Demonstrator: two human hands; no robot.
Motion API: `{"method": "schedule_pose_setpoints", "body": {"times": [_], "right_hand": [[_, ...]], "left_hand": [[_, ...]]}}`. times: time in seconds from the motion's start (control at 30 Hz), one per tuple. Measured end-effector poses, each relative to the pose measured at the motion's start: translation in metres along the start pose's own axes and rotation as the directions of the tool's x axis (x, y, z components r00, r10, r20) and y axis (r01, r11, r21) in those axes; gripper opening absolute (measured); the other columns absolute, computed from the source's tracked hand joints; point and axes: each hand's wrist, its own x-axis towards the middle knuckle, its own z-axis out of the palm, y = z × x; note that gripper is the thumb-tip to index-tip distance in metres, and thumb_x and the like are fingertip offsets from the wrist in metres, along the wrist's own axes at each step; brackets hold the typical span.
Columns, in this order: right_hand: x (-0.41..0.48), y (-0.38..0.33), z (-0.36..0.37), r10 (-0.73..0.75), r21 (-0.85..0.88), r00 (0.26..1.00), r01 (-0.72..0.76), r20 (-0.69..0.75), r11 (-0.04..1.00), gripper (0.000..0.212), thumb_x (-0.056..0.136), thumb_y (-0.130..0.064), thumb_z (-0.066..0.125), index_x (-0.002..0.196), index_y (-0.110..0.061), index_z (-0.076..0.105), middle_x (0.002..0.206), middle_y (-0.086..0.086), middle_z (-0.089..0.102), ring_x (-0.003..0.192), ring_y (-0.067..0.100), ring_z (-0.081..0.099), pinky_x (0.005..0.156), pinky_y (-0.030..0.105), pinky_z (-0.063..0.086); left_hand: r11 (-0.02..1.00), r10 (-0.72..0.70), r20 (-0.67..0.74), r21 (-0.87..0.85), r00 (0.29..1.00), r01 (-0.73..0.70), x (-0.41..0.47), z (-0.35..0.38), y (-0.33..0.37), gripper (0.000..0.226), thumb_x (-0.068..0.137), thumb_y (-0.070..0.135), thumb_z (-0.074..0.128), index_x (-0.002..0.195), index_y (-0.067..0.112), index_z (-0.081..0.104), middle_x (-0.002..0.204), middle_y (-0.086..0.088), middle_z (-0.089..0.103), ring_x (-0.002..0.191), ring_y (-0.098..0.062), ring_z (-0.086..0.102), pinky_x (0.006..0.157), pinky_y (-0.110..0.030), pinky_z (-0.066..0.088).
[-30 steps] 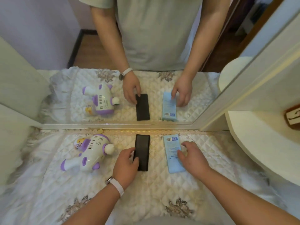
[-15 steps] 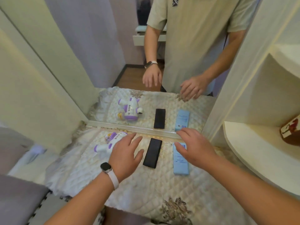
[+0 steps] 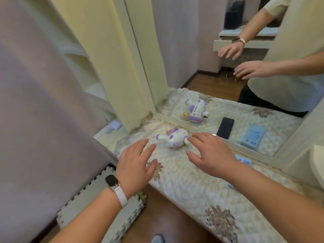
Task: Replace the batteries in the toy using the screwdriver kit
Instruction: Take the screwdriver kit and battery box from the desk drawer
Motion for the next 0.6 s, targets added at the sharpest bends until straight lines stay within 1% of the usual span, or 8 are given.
{"method": "schedule_pose_setpoints", "body": {"times": [0.07, 0.2, 0.3, 0.43, 0.53, 0.6], "right_hand": [[0.001, -0.028, 0.003, -0.055, -0.010, 0.998, 0.055, 0.013, 0.998, 0.054, 0.087, -0.055, 0.038, 0.125, -0.023, 0.059, 0.124, -0.004, 0.060, 0.116, 0.021, 0.054, 0.094, 0.039, 0.044], [0.002, -0.086, 0.011, -0.132, -0.065, 0.990, 0.135, 0.040, 0.989, 0.052, 0.094, -0.055, 0.038, 0.136, -0.026, 0.049, 0.136, -0.007, 0.051, 0.126, 0.018, 0.044, 0.101, 0.037, 0.036], [0.005, -0.140, 0.020, -0.174, -0.073, 0.984, 0.177, 0.045, 0.981, 0.051, 0.095, -0.054, 0.038, 0.136, -0.025, 0.048, 0.136, -0.006, 0.051, 0.126, 0.019, 0.043, 0.101, 0.037, 0.036], [0.012, -0.242, 0.041, -0.263, -0.064, 0.964, 0.265, 0.047, 0.962, 0.051, 0.091, -0.052, 0.039, 0.129, -0.023, 0.055, 0.129, -0.003, 0.058, 0.120, 0.022, 0.051, 0.095, 0.039, 0.043], [0.019, -0.331, 0.060, -0.382, -0.074, 0.922, 0.386, 0.064, 0.920, 0.053, 0.091, -0.054, 0.036, 0.131, -0.023, 0.054, 0.130, -0.003, 0.057, 0.121, 0.021, 0.050, 0.097, 0.039, 0.044], [0.024, -0.389, 0.074, -0.449, -0.087, 0.891, 0.454, 0.073, 0.887, 0.053, 0.091, -0.055, 0.036, 0.130, -0.023, 0.053, 0.130, -0.003, 0.056, 0.121, 0.022, 0.050, 0.098, 0.039, 0.043]], "left_hand": [[0.999, -0.038, -0.011, 0.002, 0.999, 0.038, -0.022, -0.009, -0.017, 0.048, 0.090, 0.045, 0.046, 0.129, 0.021, 0.059, 0.136, -0.008, 0.058, 0.120, -0.030, 0.057, 0.096, -0.045, 0.047], [0.996, -0.085, -0.039, -0.005, 0.996, 0.085, -0.061, -0.023, -0.053, 0.046, 0.091, 0.044, 0.044, 0.127, 0.021, 0.061, 0.135, -0.006, 0.058, 0.121, -0.029, 0.057, 0.098, -0.048, 0.046], [0.993, -0.120, -0.067, -0.018, 0.990, 0.119, -0.097, -0.036, -0.090, 0.046, 0.090, 0.043, 0.045, 0.126, 0.020, 0.063, 0.134, -0.007, 0.060, 0.120, -0.028, 0.058, 0.098, -0.048, 0.046], [0.983, -0.184, -0.146, -0.026, 0.972, 0.182, -0.167, -0.061, -0.162, 0.044, 0.089, 0.042, 0.047, 0.124, 0.020, 0.063, 0.130, -0.008, 0.061, 0.117, -0.030, 0.059, 0.096, -0.051, 0.049], [0.969, -0.236, -0.205, 0.025, 0.950, 0.247, -0.228, -0.077, -0.225, 0.043, 0.087, 0.040, 0.049, 0.122, 0.019, 0.064, 0.129, -0.009, 0.062, 0.116, -0.031, 0.059, 0.096, -0.050, 0.049], [0.947, -0.301, -0.217, 0.048, 0.929, 0.318, -0.271, -0.086, -0.266, 0.043, 0.086, 0.040, 0.051, 0.121, 0.020, 0.064, 0.129, -0.009, 0.062, 0.116, -0.030, 0.058, 0.096, -0.049, 0.048]]}}
